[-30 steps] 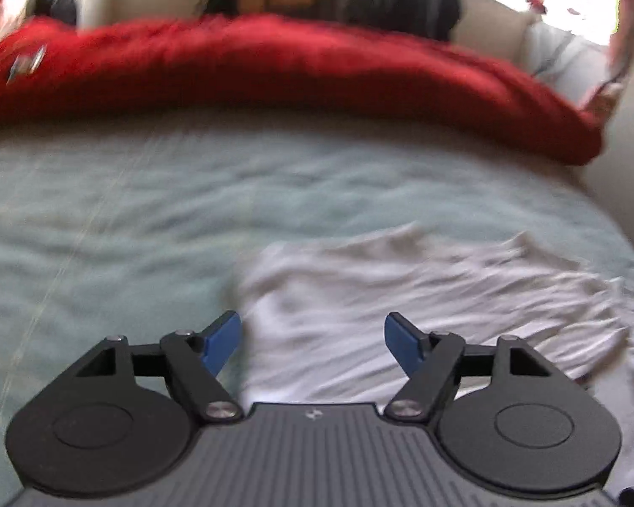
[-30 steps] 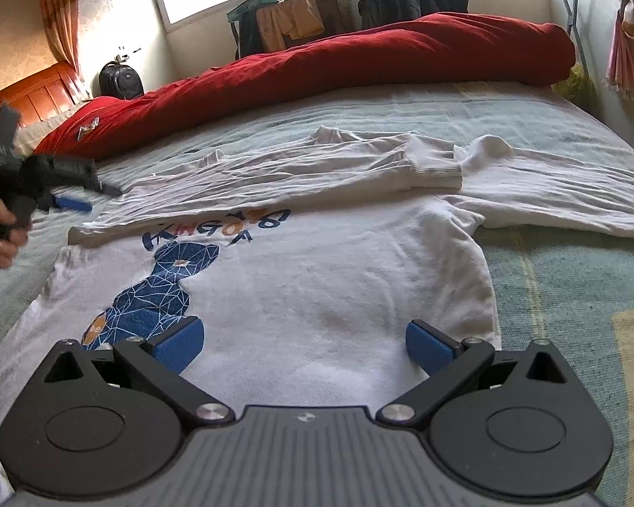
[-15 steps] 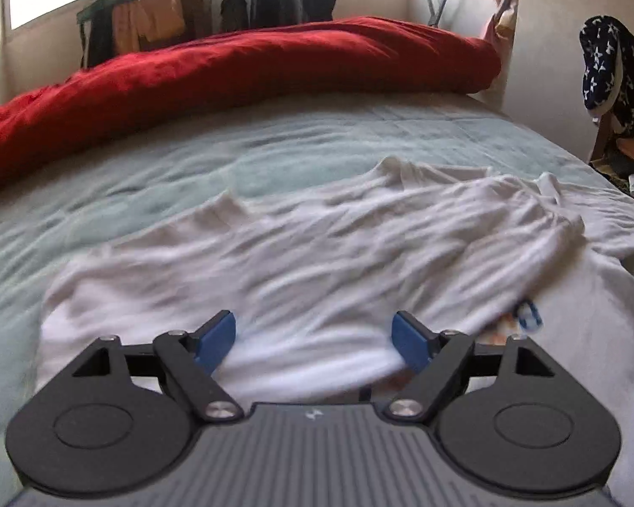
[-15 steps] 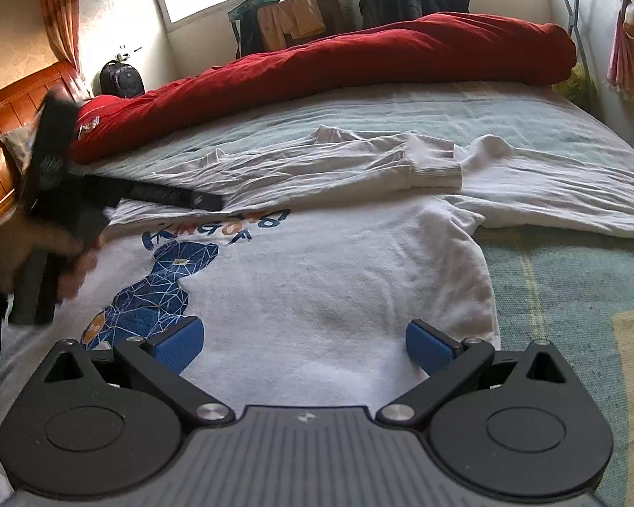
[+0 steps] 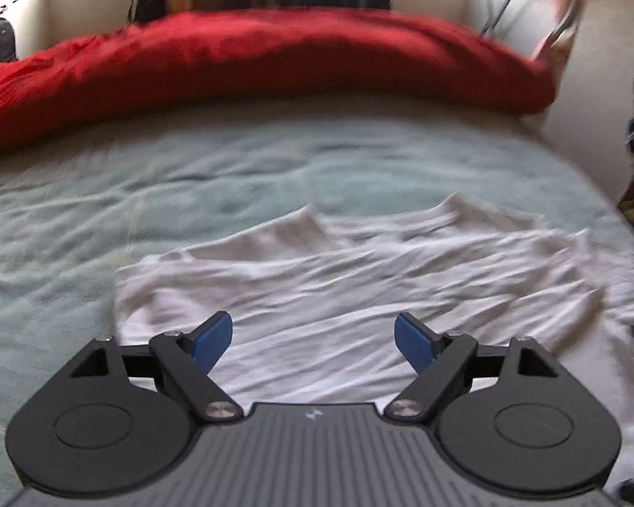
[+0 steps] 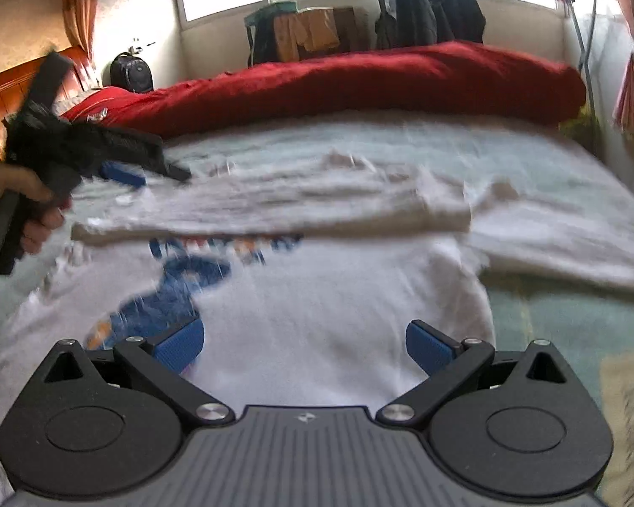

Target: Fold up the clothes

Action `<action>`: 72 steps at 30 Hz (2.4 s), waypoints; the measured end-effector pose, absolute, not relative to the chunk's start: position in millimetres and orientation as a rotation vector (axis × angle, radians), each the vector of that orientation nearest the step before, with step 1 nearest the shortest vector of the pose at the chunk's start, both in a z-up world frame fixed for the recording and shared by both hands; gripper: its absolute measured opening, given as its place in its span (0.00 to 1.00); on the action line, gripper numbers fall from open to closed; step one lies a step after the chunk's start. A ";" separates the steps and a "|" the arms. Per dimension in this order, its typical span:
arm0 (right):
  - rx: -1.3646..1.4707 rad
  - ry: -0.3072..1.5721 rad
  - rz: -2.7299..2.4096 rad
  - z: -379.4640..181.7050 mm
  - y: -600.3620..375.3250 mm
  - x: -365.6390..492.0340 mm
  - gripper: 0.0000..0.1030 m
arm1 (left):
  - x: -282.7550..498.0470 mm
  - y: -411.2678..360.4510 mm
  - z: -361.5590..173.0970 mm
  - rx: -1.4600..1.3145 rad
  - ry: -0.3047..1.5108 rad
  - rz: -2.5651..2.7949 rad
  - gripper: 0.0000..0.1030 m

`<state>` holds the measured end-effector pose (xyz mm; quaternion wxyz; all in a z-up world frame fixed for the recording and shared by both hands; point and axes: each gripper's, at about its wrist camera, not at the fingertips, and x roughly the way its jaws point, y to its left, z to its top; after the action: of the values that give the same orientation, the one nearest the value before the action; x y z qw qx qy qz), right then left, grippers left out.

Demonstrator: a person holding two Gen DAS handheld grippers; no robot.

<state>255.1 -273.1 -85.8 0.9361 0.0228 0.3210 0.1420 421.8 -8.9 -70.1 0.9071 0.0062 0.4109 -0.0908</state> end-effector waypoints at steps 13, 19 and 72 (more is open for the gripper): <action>-0.083 0.716 0.487 -88.0 -190.6 428.8 1.00 | 433.0 10.0 -100.0 -0.010 0.880 -0.233 0.88; -0.109 0.745 0.514 -108.7 -214.7 404.7 1.00 | 425.3 8.9 -93.3 0.020 0.893 -0.230 0.88; -0.092 0.724 0.196 -121.6 -242.7 123.6 1.00 | 244.6 -26.6 -80.4 0.081 0.700 -0.429 0.96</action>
<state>123.6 -242.7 -121.6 0.9295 -0.0451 0.3533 0.0957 244.6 -26.6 -80.4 0.9161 0.0394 0.3401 -0.2087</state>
